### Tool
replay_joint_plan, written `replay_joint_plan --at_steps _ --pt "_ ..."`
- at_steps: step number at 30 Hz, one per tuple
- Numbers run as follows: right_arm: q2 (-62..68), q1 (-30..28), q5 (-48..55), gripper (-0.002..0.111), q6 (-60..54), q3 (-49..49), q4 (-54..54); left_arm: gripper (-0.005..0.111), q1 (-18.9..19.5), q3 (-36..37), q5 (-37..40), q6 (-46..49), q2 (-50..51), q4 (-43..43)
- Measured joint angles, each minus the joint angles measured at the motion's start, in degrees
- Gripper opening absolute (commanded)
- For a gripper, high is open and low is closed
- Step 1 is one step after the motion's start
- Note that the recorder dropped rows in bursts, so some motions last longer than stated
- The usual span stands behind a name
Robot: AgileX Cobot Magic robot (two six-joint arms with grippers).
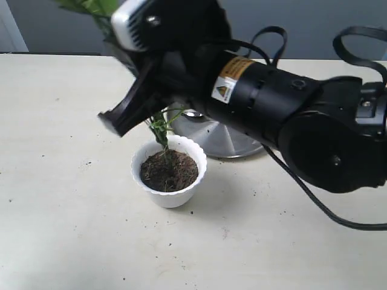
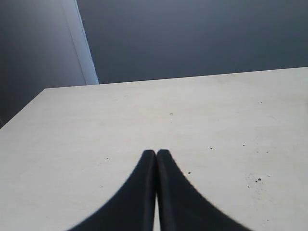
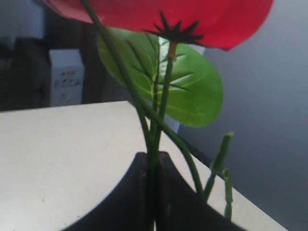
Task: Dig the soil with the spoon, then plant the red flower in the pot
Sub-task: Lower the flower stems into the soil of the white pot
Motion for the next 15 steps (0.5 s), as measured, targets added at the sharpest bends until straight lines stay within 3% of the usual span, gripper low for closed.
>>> replay_joint_plan --at_steps 7,15 --pt "1.5 -4.22 -14.24 -0.001 6.92 7.1 0.75 0.0 0.0 0.0 0.0 0.0 0.0 0.0" --pt "7.94 -7.94 -22.43 -0.001 19.05 7.96 -9.65 0.0 0.0 0.0 0.0 0.0 0.0 0.0"
